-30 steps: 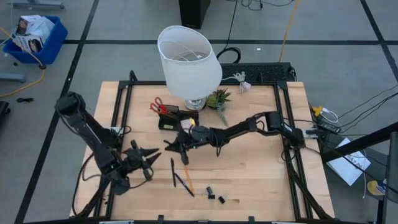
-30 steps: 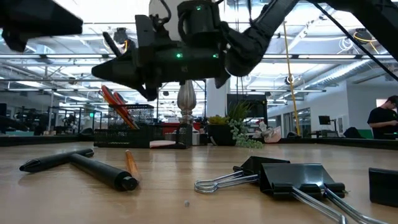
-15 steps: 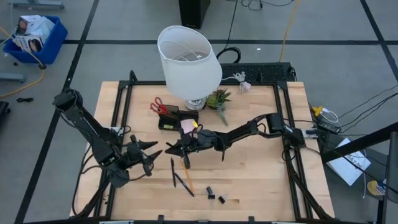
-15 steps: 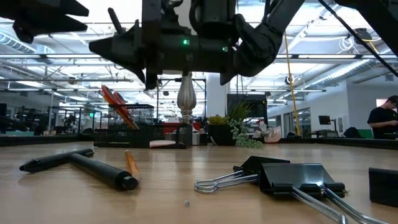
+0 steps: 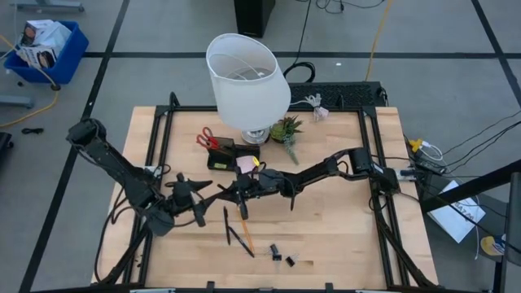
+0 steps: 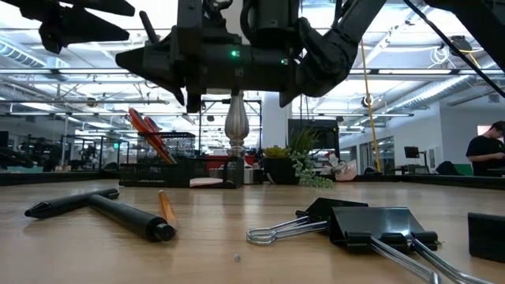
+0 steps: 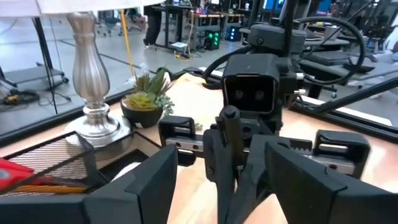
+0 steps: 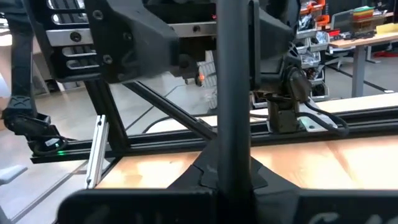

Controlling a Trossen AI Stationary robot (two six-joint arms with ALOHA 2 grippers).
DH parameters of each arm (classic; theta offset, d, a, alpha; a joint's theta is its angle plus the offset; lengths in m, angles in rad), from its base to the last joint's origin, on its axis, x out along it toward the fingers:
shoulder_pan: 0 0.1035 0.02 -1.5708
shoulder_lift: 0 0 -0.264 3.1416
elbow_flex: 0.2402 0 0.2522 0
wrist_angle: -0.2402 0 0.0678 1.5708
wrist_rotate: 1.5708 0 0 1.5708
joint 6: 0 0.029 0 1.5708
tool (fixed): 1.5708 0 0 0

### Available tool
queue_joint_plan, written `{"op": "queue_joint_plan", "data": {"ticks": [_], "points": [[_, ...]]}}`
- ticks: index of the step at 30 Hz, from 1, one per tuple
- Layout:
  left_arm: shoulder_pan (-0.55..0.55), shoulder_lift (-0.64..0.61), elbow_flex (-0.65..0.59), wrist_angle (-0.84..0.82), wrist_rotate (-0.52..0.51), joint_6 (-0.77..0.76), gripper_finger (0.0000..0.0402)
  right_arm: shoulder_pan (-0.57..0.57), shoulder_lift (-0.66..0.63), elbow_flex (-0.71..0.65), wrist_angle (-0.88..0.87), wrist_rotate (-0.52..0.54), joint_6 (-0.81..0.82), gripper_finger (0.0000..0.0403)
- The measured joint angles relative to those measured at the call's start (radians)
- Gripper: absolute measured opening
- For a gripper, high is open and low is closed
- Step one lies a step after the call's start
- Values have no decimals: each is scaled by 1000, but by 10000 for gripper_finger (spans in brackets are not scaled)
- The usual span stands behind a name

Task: Pick and place office supplies into organizer
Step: Put the black pen into the black desk organizer

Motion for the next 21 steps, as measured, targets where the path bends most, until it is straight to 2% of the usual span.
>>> {"op": "queue_joint_plan", "data": {"ticks": [8, 15, 21], "points": [[94, 0, 0, 55, 103, 55, 223, 0, 0, 0, 7, 0, 0, 0], [156, 0, 0, 161, 213, 184, 203, 0, 0, 0, 11, -3, 0, 0], [164, 0, 0, 167, 256, 195, 149, 1, 0, 0, 14, -3, 0, 0]]}}
